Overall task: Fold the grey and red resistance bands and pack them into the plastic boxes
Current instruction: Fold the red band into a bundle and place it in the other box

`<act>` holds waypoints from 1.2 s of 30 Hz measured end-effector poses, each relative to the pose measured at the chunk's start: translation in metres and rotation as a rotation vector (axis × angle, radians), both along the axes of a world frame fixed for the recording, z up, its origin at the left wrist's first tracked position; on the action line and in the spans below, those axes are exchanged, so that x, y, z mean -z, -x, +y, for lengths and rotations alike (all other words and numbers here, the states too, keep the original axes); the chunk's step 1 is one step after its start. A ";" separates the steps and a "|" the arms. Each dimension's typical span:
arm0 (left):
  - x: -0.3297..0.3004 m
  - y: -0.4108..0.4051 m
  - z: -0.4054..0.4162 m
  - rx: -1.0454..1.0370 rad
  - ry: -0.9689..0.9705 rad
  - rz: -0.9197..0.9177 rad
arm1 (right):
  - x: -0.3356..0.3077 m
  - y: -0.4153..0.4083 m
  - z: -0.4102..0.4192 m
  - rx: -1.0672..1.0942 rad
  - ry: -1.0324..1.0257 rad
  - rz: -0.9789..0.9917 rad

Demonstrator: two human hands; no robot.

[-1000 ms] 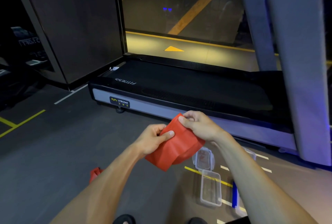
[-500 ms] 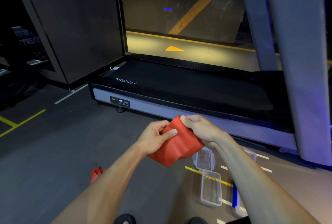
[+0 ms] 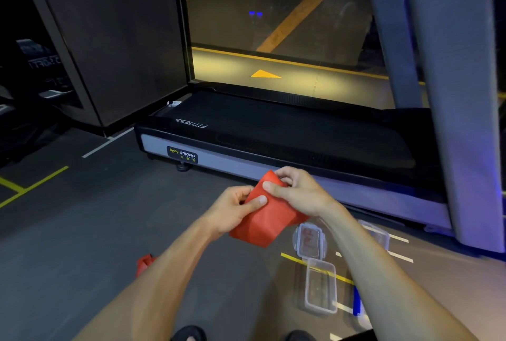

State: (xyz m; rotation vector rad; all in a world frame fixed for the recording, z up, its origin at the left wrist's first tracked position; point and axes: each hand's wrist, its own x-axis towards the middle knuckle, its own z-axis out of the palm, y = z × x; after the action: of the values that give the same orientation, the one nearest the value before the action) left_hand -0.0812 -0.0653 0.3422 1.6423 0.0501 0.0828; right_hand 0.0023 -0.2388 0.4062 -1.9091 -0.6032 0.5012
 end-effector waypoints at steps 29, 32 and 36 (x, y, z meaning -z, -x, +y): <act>-0.007 -0.001 -0.003 -0.106 -0.064 -0.032 | -0.005 0.007 0.007 0.020 0.035 -0.135; -0.006 0.002 -0.001 -0.011 0.043 0.043 | -0.008 0.005 0.006 0.060 0.014 -0.148; 0.000 0.007 0.004 0.090 0.085 0.118 | -0.012 0.003 0.000 0.093 0.029 -0.163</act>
State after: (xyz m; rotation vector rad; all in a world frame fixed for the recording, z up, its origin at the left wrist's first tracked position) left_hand -0.0882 -0.0614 0.3419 1.5611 0.0683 -0.0840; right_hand -0.0007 -0.2390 0.4181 -2.0081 -0.6116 0.2986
